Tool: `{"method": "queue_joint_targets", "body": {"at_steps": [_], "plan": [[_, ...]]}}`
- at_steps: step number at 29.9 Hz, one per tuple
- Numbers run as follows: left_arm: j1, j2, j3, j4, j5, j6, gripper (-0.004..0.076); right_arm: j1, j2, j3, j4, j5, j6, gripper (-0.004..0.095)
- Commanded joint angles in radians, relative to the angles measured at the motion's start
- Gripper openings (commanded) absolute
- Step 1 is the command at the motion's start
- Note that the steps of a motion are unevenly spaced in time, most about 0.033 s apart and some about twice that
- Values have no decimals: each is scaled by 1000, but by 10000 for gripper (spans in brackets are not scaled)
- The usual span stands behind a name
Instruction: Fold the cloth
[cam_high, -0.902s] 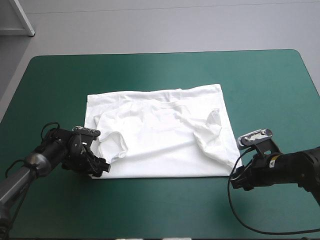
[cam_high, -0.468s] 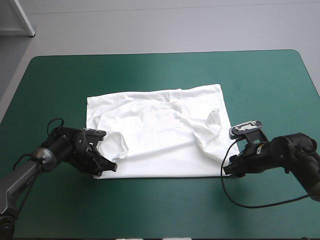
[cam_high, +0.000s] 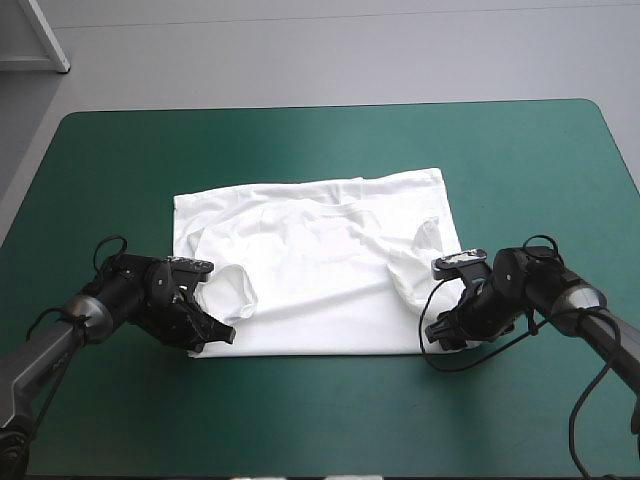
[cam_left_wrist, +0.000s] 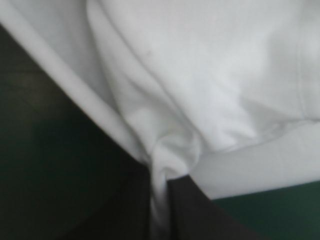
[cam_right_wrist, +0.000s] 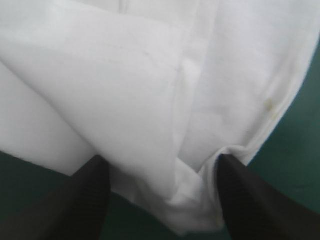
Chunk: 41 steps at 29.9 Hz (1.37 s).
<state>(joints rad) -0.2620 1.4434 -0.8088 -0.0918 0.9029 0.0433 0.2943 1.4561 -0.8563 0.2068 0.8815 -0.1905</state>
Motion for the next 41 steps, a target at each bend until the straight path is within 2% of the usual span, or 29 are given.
{"method": "queue_joint_targets", "body": {"at_steps": [1, 7, 8, 17, 21, 25, 30, 35, 41], "plan": [[-3, -7, -8, 40, -46, 1, 20, 1, 1, -20, 62, -17, -27, 454], [-3, -48, -8, 44, -36, -5, 21, 1, -3, -20, 27, -27, -27, 14], [-3, -61, -8, 44, -34, -5, 21, 1, -6, -20, 22, -24, -26, -13], [-3, -186, -8, 53, 44, -43, 19, 1, -84, -20, -9, 40, -11, -13], [-3, -223, -8, 26, 61, -43, 19, 1, -113, -22, 32, 34, -27, -13], [-3, -220, -12, 16, 54, -43, 19, 1, -114, -53, 82, -12, -50, -13], [-3, -220, -62, 15, 36, -51, 19, 1, -114, -153, 72, -97, -50, -13], [16, -169, -182, 41, 49, -53, 19, 1, -73, -259, 40, -212, -60, -13], [109, -18, -369, 16, 55, -26, 19, -1, 57, -439, 35, -247, -60, -14]]}}
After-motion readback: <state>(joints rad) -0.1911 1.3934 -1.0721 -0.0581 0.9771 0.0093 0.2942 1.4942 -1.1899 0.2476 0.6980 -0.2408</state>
